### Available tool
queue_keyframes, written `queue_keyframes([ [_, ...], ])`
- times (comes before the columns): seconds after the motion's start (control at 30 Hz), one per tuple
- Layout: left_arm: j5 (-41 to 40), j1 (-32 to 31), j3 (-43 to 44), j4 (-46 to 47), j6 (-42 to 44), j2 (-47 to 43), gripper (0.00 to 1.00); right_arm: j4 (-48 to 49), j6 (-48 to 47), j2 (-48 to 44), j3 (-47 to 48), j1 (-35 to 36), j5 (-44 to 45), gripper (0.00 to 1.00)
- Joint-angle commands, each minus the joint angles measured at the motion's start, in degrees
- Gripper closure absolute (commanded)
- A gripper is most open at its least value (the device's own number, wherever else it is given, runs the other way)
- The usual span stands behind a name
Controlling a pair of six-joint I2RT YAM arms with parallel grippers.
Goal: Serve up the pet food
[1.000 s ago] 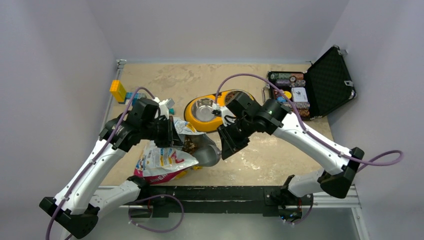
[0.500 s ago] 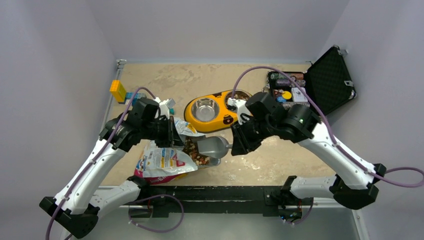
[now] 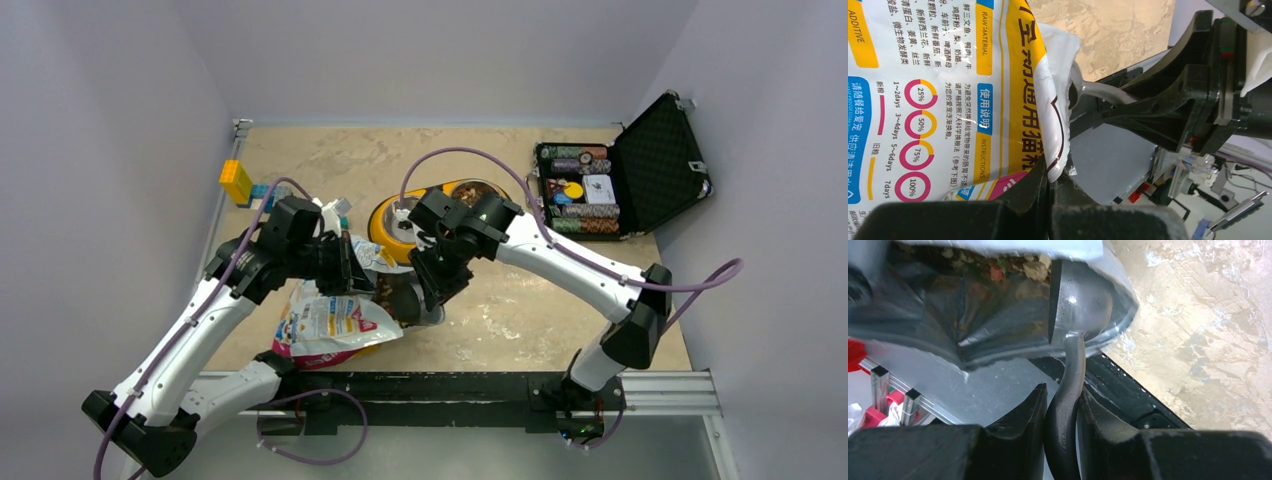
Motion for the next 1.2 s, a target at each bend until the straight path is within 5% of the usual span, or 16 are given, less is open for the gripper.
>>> queue_keyframes([
  [0.0, 4.98, 0.10, -1.94, 12.01, -8.49, -3.16, 1.00, 7.30, 0.48, 6.88, 6.17, 1.97, -1.24, 1.00],
  [0.23, 5.06, -0.01, -1.97, 13.87, -11.52, -3.43, 1.00, 16.59, 0.72, 21.69, 23.11, 4.53, -19.94, 1.00],
  [0.43, 2.13, 0.01, -0.67, 11.30, -9.95, -6.02, 1.00, 52.18, 11.64, 6.54, -1.22, -0.17, -38.13, 1.00],
  [0.6, 0.53, 0.03, -0.81, 14.25, -10.52, -9.90, 1.00, 70.95, 20.19, -1.78, -16.17, -5.38, -46.30, 1.00],
  [0.77, 1.48, -0.03, -1.35, 16.80, -12.35, -10.34, 1.00, 62.73, 14.15, -5.59, -20.09, -6.02, -43.65, 1.00],
  [0.97, -6.49, 0.06, 5.84, 3.59, -4.22, -9.21, 1.00, 48.63, 4.28, -5.67, -22.64, -7.33, -35.50, 1.00],
  [1.17, -12.70, 0.08, 9.65, -4.77, 1.15, -9.56, 1.00, 58.55, 11.45, -13.50, -31.69, -10.11, -39.46, 1.00],
])
